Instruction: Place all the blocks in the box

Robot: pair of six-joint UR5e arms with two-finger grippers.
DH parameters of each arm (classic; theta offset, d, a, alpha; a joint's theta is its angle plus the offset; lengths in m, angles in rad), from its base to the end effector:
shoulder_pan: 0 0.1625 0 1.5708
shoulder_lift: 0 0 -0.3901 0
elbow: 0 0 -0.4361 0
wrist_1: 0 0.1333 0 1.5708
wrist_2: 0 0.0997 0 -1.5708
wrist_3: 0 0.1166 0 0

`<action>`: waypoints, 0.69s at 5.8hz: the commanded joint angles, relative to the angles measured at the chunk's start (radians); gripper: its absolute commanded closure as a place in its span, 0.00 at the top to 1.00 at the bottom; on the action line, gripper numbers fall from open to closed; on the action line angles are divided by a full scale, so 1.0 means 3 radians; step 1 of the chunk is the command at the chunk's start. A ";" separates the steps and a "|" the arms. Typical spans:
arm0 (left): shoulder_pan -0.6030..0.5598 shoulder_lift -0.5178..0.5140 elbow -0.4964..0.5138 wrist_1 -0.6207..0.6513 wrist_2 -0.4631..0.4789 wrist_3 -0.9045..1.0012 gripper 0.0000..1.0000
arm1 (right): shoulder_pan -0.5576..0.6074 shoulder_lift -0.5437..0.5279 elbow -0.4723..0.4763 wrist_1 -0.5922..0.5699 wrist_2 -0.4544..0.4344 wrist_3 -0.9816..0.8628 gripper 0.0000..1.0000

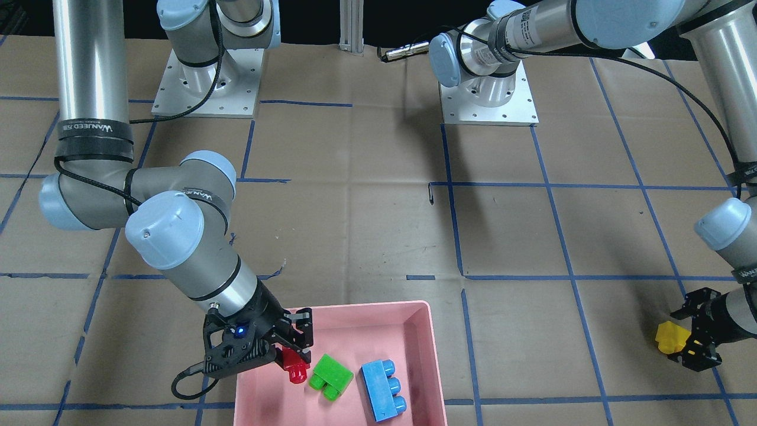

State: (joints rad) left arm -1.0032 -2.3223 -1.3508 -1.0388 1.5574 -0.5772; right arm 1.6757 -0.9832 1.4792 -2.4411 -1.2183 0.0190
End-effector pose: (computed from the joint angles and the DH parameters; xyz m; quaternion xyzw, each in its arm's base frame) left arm 0.2852 -0.6982 0.1100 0.5416 -0.8406 0.0002 0.0067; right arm 0.2493 -0.7104 0.2142 -0.0741 0.9650 -0.1722 0.1833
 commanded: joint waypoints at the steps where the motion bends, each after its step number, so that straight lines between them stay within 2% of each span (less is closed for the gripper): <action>1: 0.0000 -0.0006 0.0003 0.0016 -0.0001 0.0006 0.92 | 0.0044 0.0000 0.0004 0.0022 -0.0019 0.0146 1.00; 2: 0.0000 -0.0006 0.0008 0.0011 -0.0072 0.0037 0.74 | 0.0034 -0.0046 -0.0001 0.0164 -0.0025 0.0146 1.00; 3: 0.0005 0.0009 0.0038 -0.0009 -0.0144 0.0047 0.47 | -0.0001 -0.0143 -0.0098 0.0930 -0.0060 0.0146 1.00; 4: 0.0010 0.0030 0.0059 -0.0039 -0.0150 0.0057 0.27 | -0.0088 -0.0164 -0.0235 0.1606 -0.0071 0.0146 1.00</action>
State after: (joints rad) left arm -1.0014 -2.3185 -1.3393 -1.0430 1.5194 -0.5632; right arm 1.6695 -1.0209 1.4433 -2.1497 -1.2349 0.0628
